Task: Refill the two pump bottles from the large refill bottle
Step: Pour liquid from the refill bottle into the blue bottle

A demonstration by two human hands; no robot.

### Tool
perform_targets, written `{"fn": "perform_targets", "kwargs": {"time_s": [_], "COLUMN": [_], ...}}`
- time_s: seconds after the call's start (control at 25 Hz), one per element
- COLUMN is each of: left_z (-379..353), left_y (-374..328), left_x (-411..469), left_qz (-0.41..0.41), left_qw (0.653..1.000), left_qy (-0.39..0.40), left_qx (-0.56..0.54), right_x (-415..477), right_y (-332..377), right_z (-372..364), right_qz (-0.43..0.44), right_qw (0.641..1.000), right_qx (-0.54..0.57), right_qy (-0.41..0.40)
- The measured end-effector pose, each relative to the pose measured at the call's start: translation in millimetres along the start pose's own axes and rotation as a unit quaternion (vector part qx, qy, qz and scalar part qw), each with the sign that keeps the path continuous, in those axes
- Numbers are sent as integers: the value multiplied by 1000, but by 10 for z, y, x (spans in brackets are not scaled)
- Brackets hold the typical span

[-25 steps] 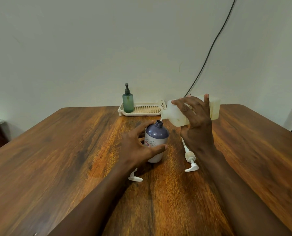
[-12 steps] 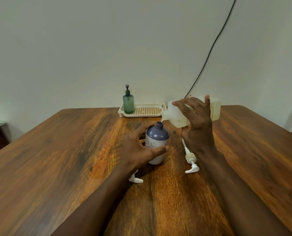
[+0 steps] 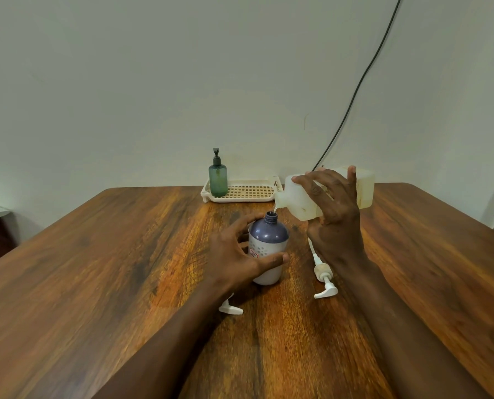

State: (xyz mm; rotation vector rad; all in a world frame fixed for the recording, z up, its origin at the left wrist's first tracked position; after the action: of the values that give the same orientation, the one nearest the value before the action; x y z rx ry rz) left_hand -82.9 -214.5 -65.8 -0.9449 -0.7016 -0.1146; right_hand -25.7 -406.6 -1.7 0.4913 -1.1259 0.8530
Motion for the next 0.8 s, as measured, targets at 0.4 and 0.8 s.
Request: {"fn": "perform_targets", "kwargs": {"time_s": [0.4,0.8], "left_z": [11,7], "left_y": [-5,-6], "left_x": [-1,-7], "left_qz": [5,3], "left_qw": [1000,1000], "left_qy": [1,6], "left_qx": [-1,-5], "right_x": [1,-2], "right_y": [9,14], "right_z": [8,-6], "right_qz": [8,14], "right_qw": [1000,1000], "right_qx": [-2,-5], "right_qy": [-2,0]}}
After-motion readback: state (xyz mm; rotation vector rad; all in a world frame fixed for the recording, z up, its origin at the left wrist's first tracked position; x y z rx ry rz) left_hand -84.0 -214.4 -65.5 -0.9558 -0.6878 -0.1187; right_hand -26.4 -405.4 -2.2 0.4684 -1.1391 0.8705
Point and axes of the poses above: each hand's wrist, its own x-axis towards the middle knuckle, its own z-axis out of the back of the hand, y = z × x, the point moved 6 cm from there along x, towards the middle knuckle, and after that the axes turned 6 degrees about z, right-handed, at the moved point
